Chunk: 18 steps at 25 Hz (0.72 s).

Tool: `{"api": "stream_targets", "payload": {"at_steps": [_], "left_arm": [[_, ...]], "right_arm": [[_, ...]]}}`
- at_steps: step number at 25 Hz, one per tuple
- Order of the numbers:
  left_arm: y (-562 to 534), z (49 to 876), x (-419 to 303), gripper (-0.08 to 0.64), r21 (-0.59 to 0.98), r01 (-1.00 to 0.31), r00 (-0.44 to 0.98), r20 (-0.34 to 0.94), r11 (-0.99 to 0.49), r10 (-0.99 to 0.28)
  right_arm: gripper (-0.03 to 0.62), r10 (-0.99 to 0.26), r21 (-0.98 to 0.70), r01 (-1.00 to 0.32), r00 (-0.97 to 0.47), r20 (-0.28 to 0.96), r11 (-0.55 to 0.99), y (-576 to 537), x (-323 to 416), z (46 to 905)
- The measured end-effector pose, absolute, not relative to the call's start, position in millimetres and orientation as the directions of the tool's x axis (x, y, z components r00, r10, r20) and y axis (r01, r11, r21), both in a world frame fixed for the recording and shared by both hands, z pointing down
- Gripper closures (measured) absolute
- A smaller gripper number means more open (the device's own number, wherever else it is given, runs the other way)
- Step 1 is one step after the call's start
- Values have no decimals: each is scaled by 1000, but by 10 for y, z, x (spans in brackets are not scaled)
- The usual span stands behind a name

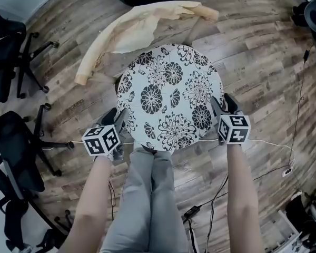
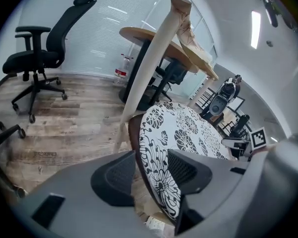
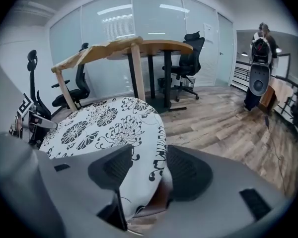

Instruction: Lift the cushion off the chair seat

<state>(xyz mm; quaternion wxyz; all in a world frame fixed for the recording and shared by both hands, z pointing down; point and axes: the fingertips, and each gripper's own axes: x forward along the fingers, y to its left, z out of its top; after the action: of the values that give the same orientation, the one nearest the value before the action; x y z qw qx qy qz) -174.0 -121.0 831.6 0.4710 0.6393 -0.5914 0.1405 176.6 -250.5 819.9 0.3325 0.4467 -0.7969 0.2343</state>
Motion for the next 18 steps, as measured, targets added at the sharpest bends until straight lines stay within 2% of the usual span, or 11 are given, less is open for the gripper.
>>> {"api": "stream_targets", "payload": {"at_steps": [7, 10, 15, 18], "left_arm": [[-1238, 8483, -1702, 361, 453, -874, 259, 742, 178, -619], [-1266, 8494, -1664, 403, 457, -875, 269, 738, 163, -619], [-1284, 8437, -1643, 459, 441, -884, 251, 729, 157, -637], [-1281, 8383, -1639, 489, 444, -881, 241, 718, 162, -653]], "right_arm": [[364, -501, -121, -883, -365, 785, 453, -2520, 1832, 8481], [366, -503, -129, -888, -364, 784, 441, -2513, 1828, 8521], [410, -515, -112, -878, -372, 772, 466, -2492, 1804, 8471], [460, -532, -102, -878, -372, 760, 469, -2484, 1806, 8418]]}}
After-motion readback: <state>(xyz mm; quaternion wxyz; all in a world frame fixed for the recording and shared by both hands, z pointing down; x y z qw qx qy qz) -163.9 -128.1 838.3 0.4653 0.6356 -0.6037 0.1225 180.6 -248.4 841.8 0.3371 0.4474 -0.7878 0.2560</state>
